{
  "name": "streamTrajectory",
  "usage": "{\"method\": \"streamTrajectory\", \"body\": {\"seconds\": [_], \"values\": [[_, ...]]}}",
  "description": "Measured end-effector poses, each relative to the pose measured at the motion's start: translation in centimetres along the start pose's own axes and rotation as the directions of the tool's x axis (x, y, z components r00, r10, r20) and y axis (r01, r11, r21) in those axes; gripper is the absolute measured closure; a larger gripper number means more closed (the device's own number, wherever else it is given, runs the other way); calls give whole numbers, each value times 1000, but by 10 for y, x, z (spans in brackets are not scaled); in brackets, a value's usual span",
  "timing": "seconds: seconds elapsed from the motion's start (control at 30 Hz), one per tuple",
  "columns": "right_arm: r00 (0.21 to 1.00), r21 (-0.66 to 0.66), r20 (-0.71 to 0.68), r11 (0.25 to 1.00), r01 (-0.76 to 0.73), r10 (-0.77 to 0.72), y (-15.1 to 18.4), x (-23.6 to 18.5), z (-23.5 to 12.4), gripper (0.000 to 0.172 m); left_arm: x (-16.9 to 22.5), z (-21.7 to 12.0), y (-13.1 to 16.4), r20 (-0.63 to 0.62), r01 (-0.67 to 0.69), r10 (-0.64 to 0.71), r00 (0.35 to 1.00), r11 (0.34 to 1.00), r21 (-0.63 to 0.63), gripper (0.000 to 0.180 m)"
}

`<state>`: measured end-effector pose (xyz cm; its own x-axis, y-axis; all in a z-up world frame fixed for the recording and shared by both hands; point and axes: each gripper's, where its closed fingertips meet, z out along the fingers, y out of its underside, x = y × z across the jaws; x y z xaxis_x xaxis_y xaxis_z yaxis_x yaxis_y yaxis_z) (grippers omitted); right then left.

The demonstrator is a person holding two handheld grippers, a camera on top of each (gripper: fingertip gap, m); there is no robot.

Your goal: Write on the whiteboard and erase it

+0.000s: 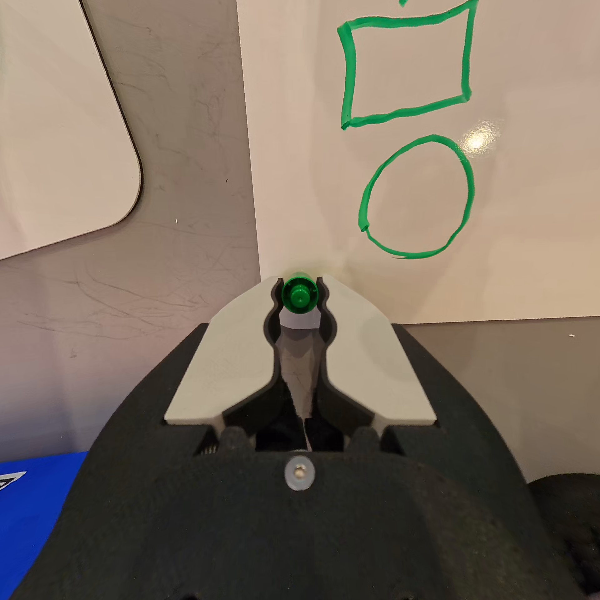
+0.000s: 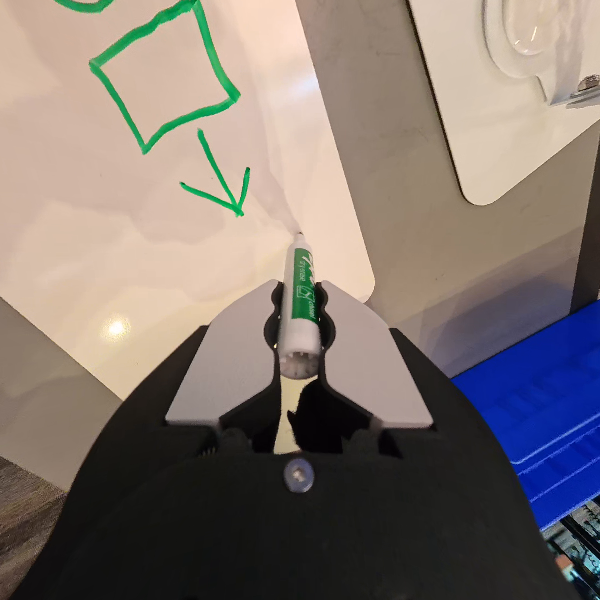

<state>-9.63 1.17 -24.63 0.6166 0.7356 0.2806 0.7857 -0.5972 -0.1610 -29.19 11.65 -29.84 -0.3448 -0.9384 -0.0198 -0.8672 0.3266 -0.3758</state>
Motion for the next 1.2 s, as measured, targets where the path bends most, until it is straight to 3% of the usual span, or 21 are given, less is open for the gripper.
{"method": "streamTrajectory", "body": {"seconds": [0.7,1.2], "values": [[996,18,68,998,64,-65,-8,-64,-18,151,0,0,0,4,-1,1,1000,1000,-7,161],[999,-75,14,997,-32,34,49,-37,-20,151,1,0,0,3,-1,1,1000,1000,-7,161]]}}
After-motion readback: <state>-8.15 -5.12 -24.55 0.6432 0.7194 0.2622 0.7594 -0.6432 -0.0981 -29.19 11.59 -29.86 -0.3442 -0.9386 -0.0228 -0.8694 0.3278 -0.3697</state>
